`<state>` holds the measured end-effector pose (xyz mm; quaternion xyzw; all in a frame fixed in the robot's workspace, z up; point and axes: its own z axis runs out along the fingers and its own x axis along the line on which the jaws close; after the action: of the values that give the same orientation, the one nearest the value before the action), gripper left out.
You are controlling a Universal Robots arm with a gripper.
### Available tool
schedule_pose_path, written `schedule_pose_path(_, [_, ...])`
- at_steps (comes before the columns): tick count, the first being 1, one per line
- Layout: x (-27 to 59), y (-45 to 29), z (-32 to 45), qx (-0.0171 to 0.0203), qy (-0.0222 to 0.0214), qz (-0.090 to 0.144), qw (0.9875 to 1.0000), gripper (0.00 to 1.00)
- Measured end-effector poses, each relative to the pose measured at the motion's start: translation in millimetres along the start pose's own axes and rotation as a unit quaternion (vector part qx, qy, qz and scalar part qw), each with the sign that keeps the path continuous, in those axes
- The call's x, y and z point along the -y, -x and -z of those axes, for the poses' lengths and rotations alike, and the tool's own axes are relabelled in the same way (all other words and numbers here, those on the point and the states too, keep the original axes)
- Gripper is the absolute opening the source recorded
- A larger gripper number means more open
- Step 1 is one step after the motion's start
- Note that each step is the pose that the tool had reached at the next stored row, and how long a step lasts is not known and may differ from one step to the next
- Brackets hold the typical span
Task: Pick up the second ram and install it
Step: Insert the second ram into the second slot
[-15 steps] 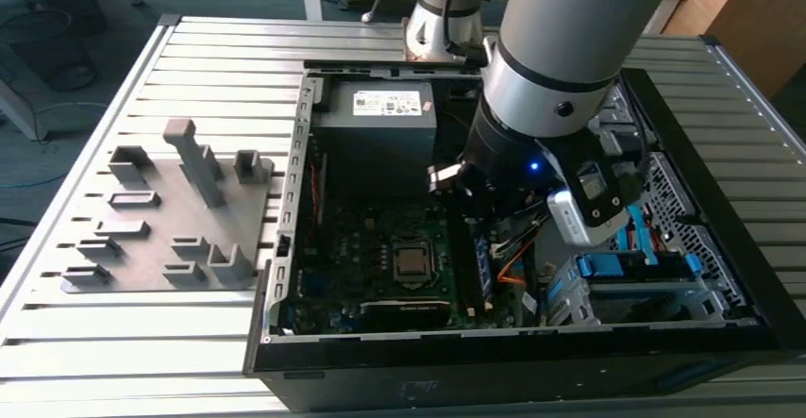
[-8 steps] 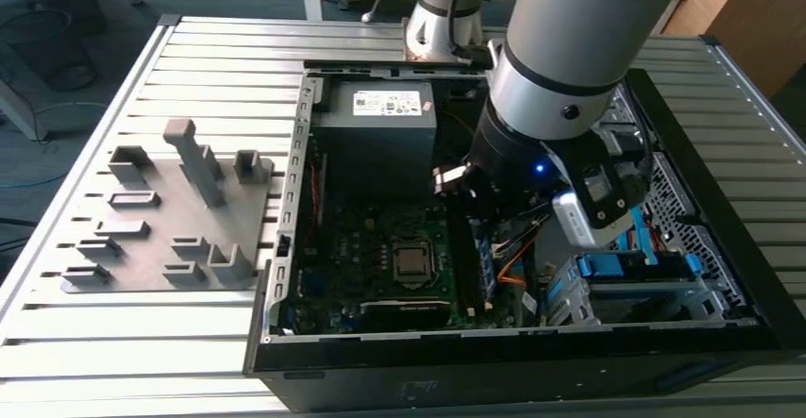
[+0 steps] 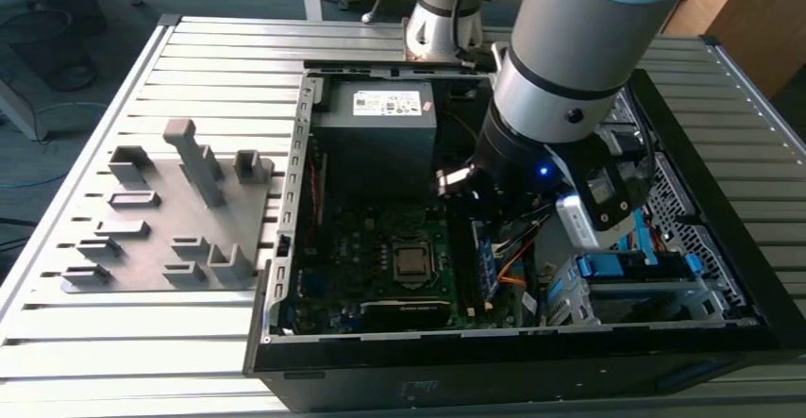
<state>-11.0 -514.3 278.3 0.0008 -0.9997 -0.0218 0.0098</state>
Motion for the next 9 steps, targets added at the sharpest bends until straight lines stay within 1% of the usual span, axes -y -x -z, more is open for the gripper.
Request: schedule_pose_path(9, [0.1, 2.8, -3.3, 0.0000, 0.0000, 0.000, 1.0000, 0.14])
